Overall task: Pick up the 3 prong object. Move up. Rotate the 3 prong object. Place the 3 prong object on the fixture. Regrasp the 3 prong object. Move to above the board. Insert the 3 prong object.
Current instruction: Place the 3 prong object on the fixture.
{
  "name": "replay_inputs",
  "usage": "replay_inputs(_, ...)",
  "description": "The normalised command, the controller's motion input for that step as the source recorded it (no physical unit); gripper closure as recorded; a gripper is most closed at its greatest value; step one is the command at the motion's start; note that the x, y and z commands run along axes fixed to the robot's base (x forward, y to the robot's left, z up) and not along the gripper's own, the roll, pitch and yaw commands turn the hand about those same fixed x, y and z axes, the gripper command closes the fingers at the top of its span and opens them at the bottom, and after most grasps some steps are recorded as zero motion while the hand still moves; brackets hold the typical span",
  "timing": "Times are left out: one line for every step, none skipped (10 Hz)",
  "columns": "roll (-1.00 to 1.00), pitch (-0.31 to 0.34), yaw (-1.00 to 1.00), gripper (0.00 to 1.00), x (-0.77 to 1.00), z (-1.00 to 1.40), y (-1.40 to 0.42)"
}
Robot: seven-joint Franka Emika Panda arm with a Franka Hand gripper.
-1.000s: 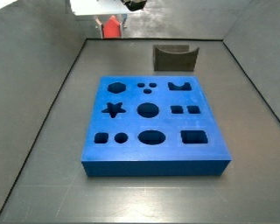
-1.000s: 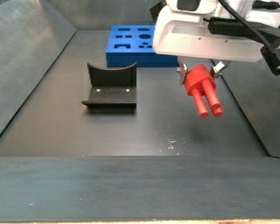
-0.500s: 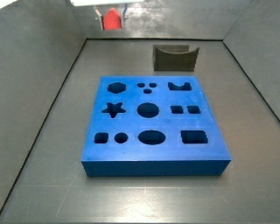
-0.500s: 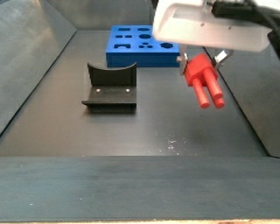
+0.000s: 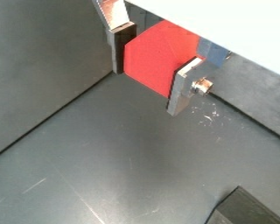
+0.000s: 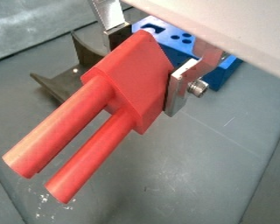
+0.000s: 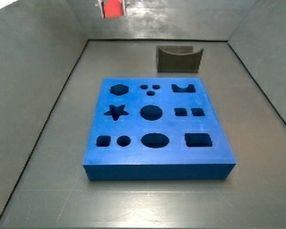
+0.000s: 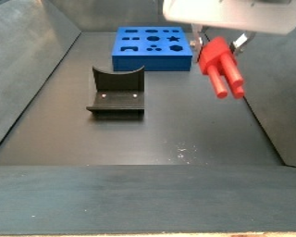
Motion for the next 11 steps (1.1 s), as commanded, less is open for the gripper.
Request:
replay_inputs(0.12,0.115,0.03,1.00,-0.02,0.70,0.00)
replay_inputs(0.13,0.122,0.04,1.00,-0.02,0.57,0.00)
replay_inputs(0.13,0.127,0.04,1.00,-0.01,0.51,0.00)
replay_inputs(0.13,0.132,0.04,1.00,-0.01,0.38,0.00)
replay_inputs(0.11,0.129,0.04,1.00,-0.01,0.27,0.01)
replay_inputs(0.09,0.124,0.03,1.00,0.00,0.17,0.01)
replay_inputs(0.28,0.064,0.33,1.00,1.00,-0.03,-0.44)
replay_inputs(0.28,0.066,0.31,1.00,1.00,-0.04,-0.44)
replay_inputs(0.27,0.063,0.25,1.00,1.00,-0.05,-0.41)
replay_inputs(0.20,0.045,0.16,1.00,1.00,-0.04,-0.38)
replay_inputs(0.15,0.040,0.11,1.00,1.00,-0.05,-0.37)
